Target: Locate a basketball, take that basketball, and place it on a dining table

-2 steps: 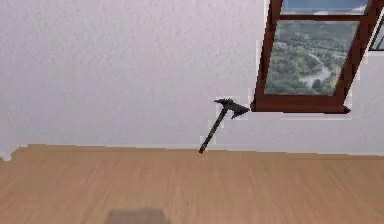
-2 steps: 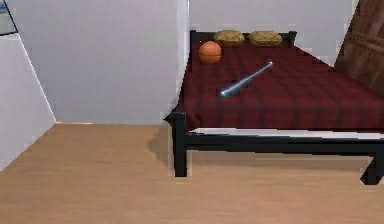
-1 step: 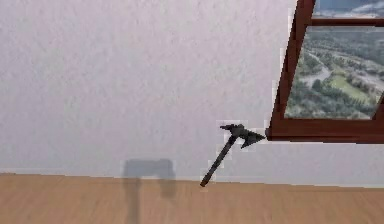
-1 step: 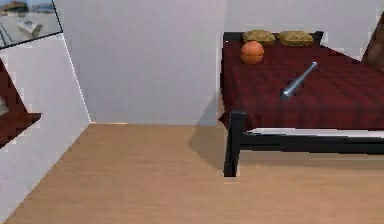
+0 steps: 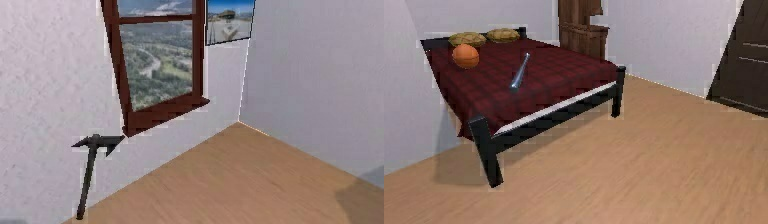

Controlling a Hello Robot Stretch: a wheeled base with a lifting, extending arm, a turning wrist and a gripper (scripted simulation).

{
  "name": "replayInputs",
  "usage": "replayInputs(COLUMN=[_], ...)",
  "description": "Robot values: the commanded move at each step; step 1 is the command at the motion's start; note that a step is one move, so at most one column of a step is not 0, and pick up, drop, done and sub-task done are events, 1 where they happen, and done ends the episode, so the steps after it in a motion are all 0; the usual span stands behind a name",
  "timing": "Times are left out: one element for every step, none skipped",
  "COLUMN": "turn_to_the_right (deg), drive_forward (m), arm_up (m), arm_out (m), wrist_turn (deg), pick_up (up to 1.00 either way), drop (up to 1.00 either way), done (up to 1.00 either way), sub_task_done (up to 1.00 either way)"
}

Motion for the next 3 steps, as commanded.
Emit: replayInputs(turn_to_the_right=[12.0,0.0,9.0], drive_forward=[0.0,0.55,0.0], arm_up=[0.0,0.0,0.0], arm_out=[0.0,0.0,0.0], wrist_turn=[0.0,0.0,0.0], pick_up=[0.0,0.0,0.0], drop=[0.0,0.0,0.0], done=[0.0,0.0,0.0], sub_task_done=[0.0,0.0,0.0])
